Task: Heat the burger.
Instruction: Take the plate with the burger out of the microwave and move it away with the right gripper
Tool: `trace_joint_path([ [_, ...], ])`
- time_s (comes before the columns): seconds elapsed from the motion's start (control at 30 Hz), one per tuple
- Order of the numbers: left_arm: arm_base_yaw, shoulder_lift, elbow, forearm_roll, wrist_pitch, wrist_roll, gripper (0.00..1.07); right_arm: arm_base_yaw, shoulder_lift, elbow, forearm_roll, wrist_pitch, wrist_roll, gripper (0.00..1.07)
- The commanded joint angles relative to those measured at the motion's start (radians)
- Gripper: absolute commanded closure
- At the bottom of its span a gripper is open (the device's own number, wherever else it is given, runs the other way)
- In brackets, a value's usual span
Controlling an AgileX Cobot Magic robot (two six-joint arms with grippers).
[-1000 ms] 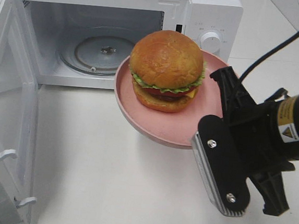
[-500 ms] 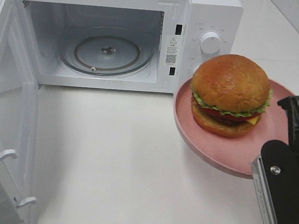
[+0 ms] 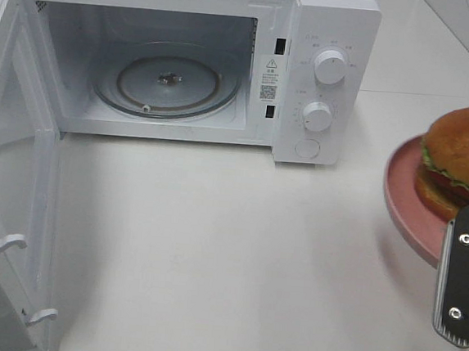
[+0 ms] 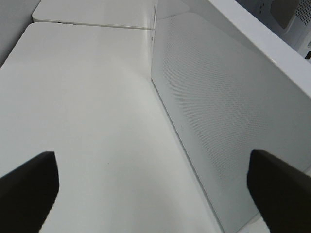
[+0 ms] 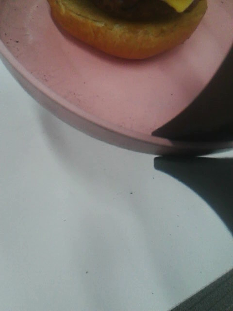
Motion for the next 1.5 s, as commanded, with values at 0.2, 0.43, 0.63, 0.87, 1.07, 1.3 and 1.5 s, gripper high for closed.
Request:
trace_joint_path([
  [0.2, 0.003, -0.019, 0.003, -0.001, -0.010, -0.002, 0.09, 0.004, -0.014, 0.068, -0.153, 0.060, 0.327, 1.07],
  [0.43, 0.003, -0.019, 0.003, -0.001, -0.010, -0.002, 0.09, 0.004, -0.006, 0.068, -0.204, 0.128, 0.467, 1.07],
  [0.63, 0.003, -0.019, 0.003, -0.001, -0.010, -0.002, 0.09, 0.001, 0.062, 0.035, -0.250, 0.145, 0.637, 1.07],
  [0.87, 0.003, -0.019, 0.003, -0.001, -0.010, -0.002, 0.09, 0.001, 0.208, -0.022, -0.254, 0.153, 0.800, 1.07],
  [1.07, 0.003, -0.019, 0.003, -0.001, -0.010, -0.002, 0.09, 0.001, 0.342, -0.108, -0.259, 0.153, 0.916, 1.07],
  [1.3, 0.003, -0.019, 0.003, -0.001, -0.010, -0.002, 0.09, -0.050, 0.437, -0.179, -0.249, 0.149, 0.965, 1.07],
  [1.5, 0.003, -0.019, 0.003, -0.001, -0.010, -0.002, 0.09, -0.167, 0.506, -0.235, -0.242, 0.146, 0.969, 1.07],
])
